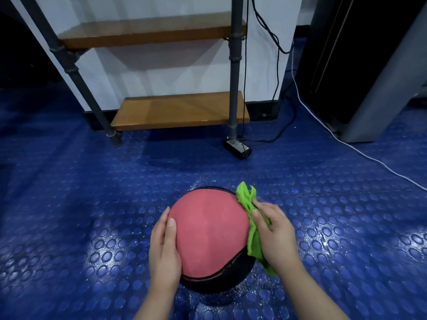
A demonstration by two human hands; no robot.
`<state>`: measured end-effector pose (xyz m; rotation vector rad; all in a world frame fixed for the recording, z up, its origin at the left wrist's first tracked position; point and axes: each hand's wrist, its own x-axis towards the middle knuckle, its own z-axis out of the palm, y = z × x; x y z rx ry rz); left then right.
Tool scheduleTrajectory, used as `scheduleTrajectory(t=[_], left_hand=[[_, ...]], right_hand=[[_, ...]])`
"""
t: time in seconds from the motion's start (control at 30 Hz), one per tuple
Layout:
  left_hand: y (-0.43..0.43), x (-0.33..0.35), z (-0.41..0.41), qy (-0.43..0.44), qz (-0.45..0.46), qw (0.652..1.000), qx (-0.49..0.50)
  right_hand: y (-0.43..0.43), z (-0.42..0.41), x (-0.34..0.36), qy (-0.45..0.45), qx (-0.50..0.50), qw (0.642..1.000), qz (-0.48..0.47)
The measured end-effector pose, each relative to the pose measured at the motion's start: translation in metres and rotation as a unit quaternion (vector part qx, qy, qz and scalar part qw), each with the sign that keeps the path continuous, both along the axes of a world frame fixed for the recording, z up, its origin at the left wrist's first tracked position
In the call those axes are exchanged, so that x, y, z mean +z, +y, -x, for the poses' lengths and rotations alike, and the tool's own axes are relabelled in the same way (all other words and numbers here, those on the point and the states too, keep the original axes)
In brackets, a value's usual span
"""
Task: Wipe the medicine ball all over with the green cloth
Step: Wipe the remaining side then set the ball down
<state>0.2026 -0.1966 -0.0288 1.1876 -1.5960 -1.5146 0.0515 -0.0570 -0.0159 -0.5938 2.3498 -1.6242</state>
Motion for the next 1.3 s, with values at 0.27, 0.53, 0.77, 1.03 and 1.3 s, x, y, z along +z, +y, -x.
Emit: scheduleTrajectory(t=[0.27,0.53,0.77,1.03,1.3], left_hand=[[0.000,-0.001,-0.002,0.034,-0.011,0.999,-0.010],[0.007,-0.001,-0.010,0.041,-0.006,0.999,-0.021],[0.003,0.000,-0.002,0.024,-0.005,1.000,-0.020],[-0.005,0.006,0.004,0.013,-0.013,0.999,-0.030],[-0.014,-0.003,-0.004,0.067,-0.152,0.984,-0.066]], right_hand=[[0.010,0.006,-0.035,-0.108,-0.079,0.990,-0.053],[0.014,0.009,-0.046,-0.201,-0.099,0.973,-0.048],[-0.005,0.014,0.006,-0.047,-0.035,0.998,0.019],[-0.011,0.023,-0.016,-0.036,-0.060,0.995,-0.064],[-0.004,0.034,-0.032,-0.203,-0.099,0.974,-0.005]])
